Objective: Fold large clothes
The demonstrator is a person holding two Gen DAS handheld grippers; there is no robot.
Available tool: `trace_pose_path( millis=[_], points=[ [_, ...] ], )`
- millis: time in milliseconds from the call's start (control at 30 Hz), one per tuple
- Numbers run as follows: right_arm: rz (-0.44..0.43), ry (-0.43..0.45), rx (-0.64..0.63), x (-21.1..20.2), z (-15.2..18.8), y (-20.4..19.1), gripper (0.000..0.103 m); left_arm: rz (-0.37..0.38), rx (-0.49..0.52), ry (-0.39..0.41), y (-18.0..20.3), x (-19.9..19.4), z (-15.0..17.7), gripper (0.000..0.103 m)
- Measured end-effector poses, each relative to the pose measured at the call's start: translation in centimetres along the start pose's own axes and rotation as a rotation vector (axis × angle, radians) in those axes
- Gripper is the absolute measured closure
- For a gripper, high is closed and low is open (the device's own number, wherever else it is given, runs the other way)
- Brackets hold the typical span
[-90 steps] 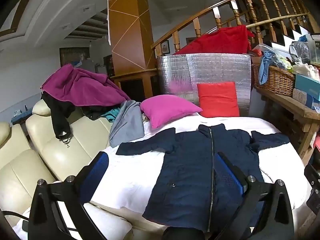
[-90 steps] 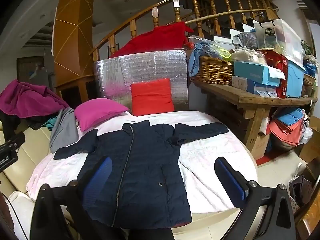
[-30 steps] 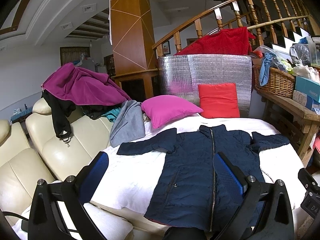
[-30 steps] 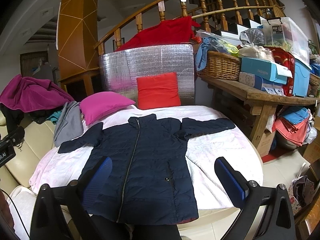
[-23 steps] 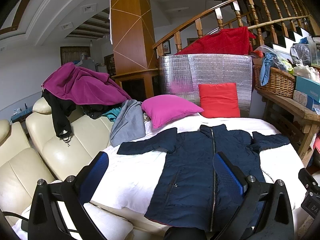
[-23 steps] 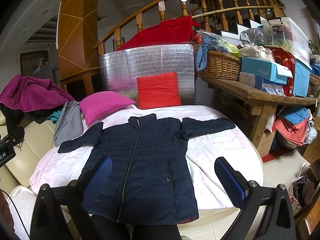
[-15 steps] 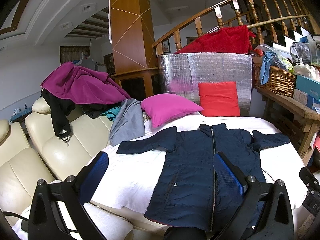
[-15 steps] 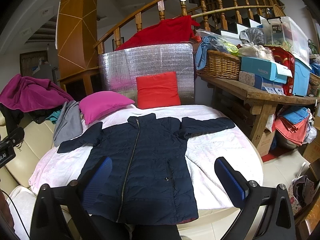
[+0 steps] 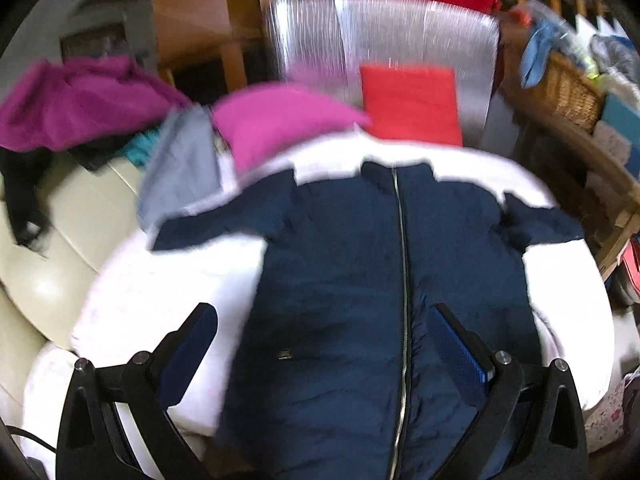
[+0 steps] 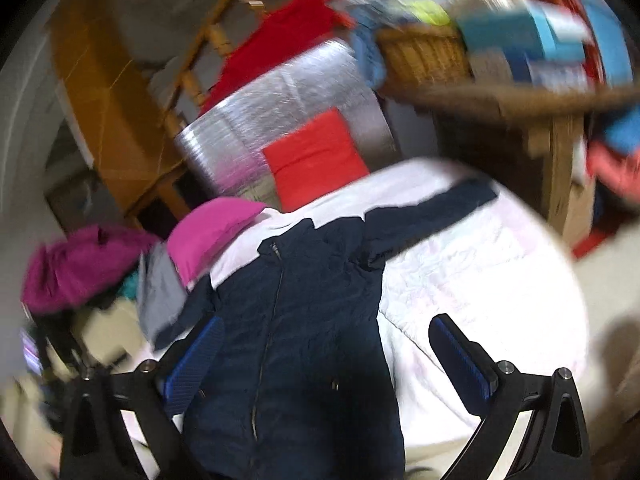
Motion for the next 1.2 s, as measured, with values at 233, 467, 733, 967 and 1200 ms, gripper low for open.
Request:
trace_pose_path(
  millis=[233,467,733,967,1200],
  points=[
    [-0.051,-0.103,0.301,15.8,-6.3,11.2,0.0,-0.082,-0.072,-0.14,-0.1,14.5,-0.6,0.0],
    [0.033,-0.155,0.526,31.6,-9.5,19.1,0.022,-0.12,-0.084,-0.177,1.3,23.0,-1.7,0.0],
    [0.124,-0.067,0.651,40.2,-12.0,23.9,0.037,-0.081,-0.022,-0.266,2.3,26.6,-0.7,0.0],
    [0.156,-0.048,0.635,42.1,-13.1,23.0,0.089,-0.01,-0.063,-0.277,0.9,27.0,-0.4,0.0],
    [0.045,0.091,0.241,36.3,-16.4,9.5,0.089,-0.053,-0.092,-0.191,-2.0,25.1,-3.9,0.0]
  ],
)
Point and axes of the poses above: each gripper's, at about its wrist camera, not at the fingertips, and x roughly the way its jaws point, y to its right, z to its underside, the point moved 1 cm from there along x, roughly the way its jaws point, and after that the axes turned 7 degrees about z, right-handed, at the moved point
